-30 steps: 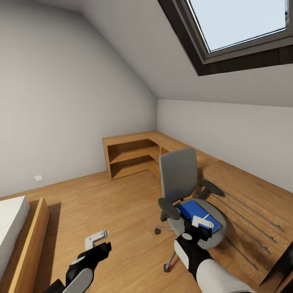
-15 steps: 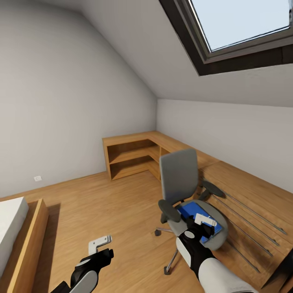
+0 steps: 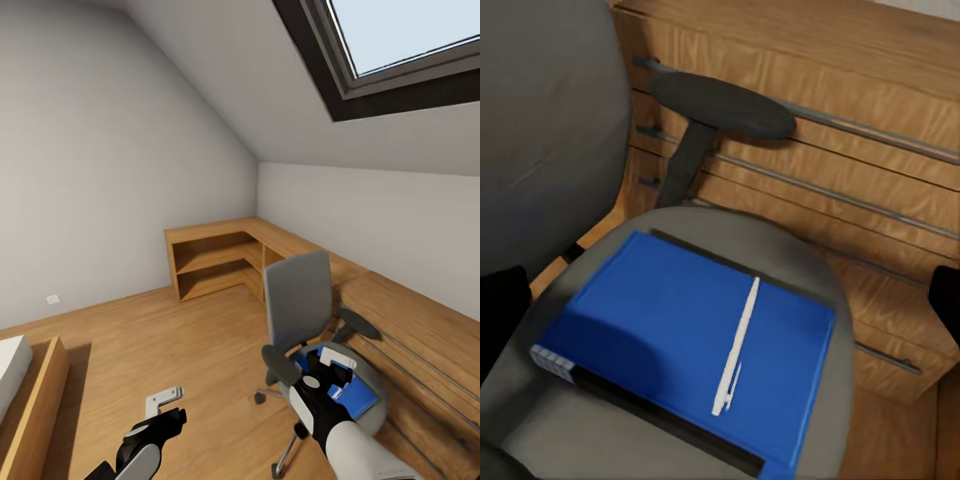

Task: In the bedroom, organize the workspace by keeping the computer under the desk, ensuring the monitor is on the desk, placing the keyboard on the desk next to the monitor, placing the mouse on the desk next to the keyboard, moving the folder from the swivel chair onto the desk next to the mouse, stacking the notebook on top of the folder with the pen on top of the notebook, and positioning the swivel chair next to the desk.

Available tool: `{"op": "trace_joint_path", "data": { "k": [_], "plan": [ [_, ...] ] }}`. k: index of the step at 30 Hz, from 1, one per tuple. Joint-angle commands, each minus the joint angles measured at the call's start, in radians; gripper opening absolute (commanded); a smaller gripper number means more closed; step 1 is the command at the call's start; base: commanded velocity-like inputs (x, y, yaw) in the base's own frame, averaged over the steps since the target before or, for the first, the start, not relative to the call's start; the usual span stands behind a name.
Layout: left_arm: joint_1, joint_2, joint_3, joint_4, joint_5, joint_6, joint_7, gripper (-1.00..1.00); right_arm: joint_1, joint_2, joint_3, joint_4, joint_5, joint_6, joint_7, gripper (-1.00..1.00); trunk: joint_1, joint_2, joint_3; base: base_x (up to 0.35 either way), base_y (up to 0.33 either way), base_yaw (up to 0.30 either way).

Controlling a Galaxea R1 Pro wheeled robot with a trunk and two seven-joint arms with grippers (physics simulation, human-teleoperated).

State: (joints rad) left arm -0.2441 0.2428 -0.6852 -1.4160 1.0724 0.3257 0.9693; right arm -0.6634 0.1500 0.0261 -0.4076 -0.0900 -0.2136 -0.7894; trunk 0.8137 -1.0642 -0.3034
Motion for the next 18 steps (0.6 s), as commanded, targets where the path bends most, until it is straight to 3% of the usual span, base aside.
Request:
{"op": "trace_joint_path", "data": {
  "k": [1,10,18],
  "plan": [
    [-0.001,0.001,-0.002,-0.001,0.003,0.004,0.006,1.00,-0.001,-0.001,0.003,-0.001,-0.010,-0.007,-0.002,1.00,0.000,-0.001,-0.001,0.133,0.000,0.000],
    [-0.001,0.002,-0.001,-0.001,0.003,-0.015,0.006,1.00,-0.001,-0.001,0.001,-0.005,-0.012,-0.005,-0.002,1.00,0.000,-0.001,-0.001,0.063,0.000,0.000],
    [-0.001,0.002,-0.001,0.000,0.002,-0.017,0.006,1.00,-0.001,-0.026,-0.011,-0.006,-0.043,0.000,-0.001,1.00,0.000,-0.001,-0.001,0.249,0.000,0.000]
  ]
}}
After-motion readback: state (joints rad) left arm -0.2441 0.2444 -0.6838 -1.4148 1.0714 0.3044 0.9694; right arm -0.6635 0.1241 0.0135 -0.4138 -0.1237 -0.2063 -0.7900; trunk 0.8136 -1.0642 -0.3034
